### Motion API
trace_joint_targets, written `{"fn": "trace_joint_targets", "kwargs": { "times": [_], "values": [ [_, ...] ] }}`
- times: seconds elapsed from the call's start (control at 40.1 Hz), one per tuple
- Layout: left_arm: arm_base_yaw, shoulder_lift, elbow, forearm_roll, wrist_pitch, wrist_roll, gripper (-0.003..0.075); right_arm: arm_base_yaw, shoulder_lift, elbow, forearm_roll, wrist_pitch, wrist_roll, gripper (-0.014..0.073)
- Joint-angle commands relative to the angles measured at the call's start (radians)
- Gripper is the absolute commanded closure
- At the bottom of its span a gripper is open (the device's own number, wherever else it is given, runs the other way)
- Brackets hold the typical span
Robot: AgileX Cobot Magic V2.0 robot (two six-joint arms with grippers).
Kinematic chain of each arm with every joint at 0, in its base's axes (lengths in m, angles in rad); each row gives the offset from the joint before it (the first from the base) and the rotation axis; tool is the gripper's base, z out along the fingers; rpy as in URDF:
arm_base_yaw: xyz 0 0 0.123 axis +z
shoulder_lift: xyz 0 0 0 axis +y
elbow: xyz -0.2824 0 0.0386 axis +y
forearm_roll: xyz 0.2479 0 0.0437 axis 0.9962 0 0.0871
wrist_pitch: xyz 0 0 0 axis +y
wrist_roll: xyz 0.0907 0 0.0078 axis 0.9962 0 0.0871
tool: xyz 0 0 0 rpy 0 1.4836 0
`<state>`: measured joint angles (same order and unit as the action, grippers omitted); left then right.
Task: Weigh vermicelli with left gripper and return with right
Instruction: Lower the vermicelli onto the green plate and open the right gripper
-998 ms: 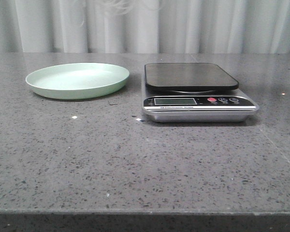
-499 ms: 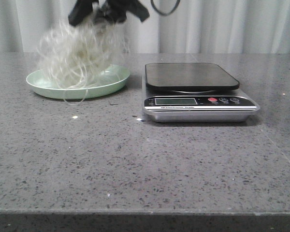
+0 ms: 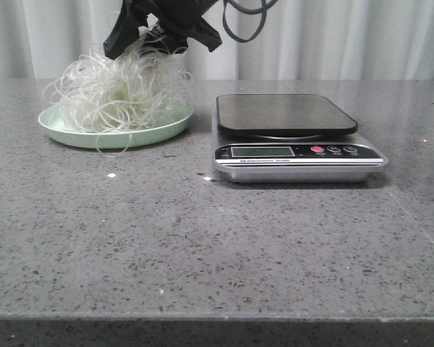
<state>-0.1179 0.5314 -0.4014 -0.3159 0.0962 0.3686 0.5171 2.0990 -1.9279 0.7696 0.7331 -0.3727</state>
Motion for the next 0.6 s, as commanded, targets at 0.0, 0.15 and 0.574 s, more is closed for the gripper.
{"fn": "trace_joint_targets", "kwargs": {
  "times": [0.0,0.15,0.574],
  "values": [
    [0.001,0.001,-0.026,-0.012,-0.068,-0.009,0.0583,-0.001,-0.065,-0.041,0.054,-0.022,-0.005,0.0370],
    [0.001,0.001,-0.026,-0.012,-0.068,-0.009,0.0583,-0.001,-0.070,-0.047,0.104,-0.008,-0.005,0.0197],
    [0.001,0.001,-0.026,-0.014,-0.068,-0.009,0.0583,-0.004,-0.123,-0.047,0.110,0.079,-0.005,0.0112]
  ]
}}
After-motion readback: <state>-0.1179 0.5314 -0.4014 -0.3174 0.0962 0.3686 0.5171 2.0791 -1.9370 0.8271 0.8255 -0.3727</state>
